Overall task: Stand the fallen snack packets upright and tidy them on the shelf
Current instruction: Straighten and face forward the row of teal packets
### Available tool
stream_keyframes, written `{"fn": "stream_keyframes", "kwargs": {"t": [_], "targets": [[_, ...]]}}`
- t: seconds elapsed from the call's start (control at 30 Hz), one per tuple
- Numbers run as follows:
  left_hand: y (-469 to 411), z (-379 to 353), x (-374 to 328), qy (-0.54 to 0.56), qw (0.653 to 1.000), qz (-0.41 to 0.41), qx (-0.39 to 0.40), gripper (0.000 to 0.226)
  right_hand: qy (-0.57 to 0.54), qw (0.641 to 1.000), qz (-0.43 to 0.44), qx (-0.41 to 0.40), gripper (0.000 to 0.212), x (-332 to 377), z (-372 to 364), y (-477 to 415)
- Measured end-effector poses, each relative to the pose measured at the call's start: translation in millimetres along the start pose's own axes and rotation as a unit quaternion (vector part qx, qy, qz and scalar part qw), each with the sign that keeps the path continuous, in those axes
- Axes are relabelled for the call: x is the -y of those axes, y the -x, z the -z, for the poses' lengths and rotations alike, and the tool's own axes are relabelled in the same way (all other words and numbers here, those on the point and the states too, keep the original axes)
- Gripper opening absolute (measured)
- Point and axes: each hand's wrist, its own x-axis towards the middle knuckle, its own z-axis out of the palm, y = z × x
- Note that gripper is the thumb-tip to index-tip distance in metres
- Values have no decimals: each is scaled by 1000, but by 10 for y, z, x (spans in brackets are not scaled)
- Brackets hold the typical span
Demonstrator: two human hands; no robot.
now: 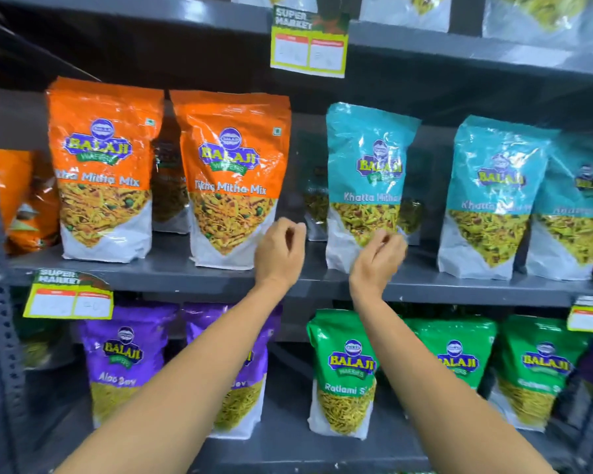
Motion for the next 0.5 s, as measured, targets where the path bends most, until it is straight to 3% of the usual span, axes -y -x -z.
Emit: {"fn": "stream_keyframes", "kwargs": {"t": [0.1, 0.2, 0.23, 0.3, 0.37, 0.5], "targets": [[-52, -378, -224, 44, 982, 138, 119, 40, 57, 998, -34, 11, 29, -237, 170, -479], [-61, -640, -315, 49, 957, 187, 217, 56, 103, 950, -239, 173, 48, -443, 158, -862], [-85, -697, -302, 52, 950, 203, 231, 59, 93, 931, -260, 241, 52, -470, 134, -892], [-162, -782, -237, 47, 937, 240, 249, 62, 85, 914, -235, 319, 54, -511, 73, -866], [-276, -832, -179, 31, 933, 256, 250, 60, 89, 914, -213, 333, 52, -539, 21, -845], [-405, -819, -70, 30, 933, 274, 231, 55, 35, 897, -255, 359, 35, -571, 28, -901]]}}
